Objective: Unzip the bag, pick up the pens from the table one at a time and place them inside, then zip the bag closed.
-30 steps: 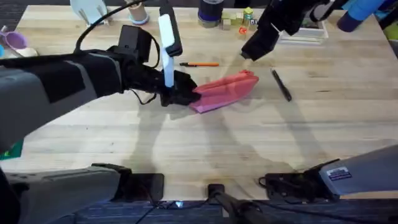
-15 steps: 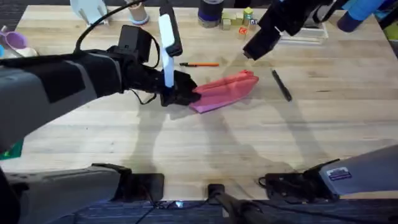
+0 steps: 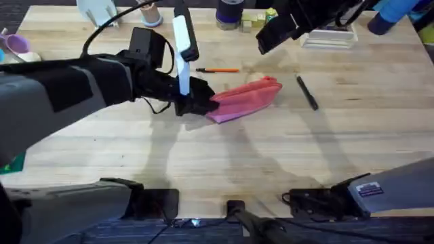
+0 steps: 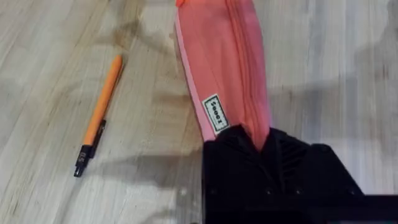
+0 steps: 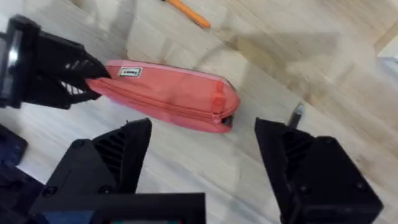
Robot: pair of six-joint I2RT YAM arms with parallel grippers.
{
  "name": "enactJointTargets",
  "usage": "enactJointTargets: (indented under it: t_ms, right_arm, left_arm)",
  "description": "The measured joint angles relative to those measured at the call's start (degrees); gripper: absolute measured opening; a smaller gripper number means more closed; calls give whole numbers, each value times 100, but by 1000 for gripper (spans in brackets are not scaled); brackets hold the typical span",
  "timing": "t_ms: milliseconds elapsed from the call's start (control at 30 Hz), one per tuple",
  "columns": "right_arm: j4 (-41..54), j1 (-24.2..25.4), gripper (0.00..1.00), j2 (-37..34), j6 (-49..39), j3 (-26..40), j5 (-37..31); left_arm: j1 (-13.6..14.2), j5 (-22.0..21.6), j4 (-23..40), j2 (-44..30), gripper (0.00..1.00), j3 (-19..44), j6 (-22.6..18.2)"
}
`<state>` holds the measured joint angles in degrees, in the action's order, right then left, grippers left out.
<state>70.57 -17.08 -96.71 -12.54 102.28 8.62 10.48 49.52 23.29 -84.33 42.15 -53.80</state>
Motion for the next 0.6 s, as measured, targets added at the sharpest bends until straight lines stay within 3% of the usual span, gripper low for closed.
enactJointTargets:
  t_ms: [600]
  right_arm:
    - [-2, 2, 996, -104, 187, 0, 69]
  left_arm:
    - [0, 0, 0, 0, 42, 0, 0]
